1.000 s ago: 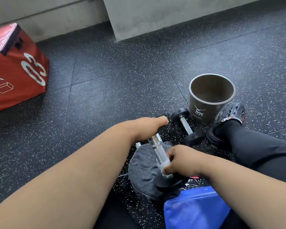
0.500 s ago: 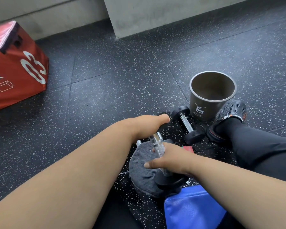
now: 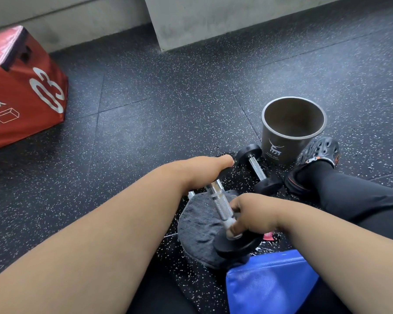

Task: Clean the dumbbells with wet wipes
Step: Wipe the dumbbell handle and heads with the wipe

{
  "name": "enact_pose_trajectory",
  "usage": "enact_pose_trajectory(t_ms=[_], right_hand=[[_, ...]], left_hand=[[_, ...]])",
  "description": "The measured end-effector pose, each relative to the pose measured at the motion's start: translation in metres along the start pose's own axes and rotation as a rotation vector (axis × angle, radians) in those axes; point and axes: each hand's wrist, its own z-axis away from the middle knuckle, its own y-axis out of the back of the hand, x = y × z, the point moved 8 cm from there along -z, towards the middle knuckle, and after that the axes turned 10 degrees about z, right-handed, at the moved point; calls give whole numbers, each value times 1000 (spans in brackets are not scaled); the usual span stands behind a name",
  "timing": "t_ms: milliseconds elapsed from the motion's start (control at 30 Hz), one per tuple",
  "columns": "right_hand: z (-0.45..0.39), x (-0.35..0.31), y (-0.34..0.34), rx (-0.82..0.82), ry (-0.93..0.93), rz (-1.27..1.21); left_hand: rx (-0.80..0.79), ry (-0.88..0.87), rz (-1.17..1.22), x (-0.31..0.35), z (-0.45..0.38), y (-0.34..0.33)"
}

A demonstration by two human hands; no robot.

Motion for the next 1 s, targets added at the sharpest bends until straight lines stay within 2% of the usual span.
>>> enact_pose_trajectory(t_ms=[200,533,1000], right_hand=[[5,8,3,-71,21,-64],[4,12,12,8,5,-57],[19,1,15,248,-86,-22]], left_hand=[[4,-8,-6,-1,-1,0],[-31,-59,34,1,-2,-3],[-37,-27,51,-6,-14,-5]])
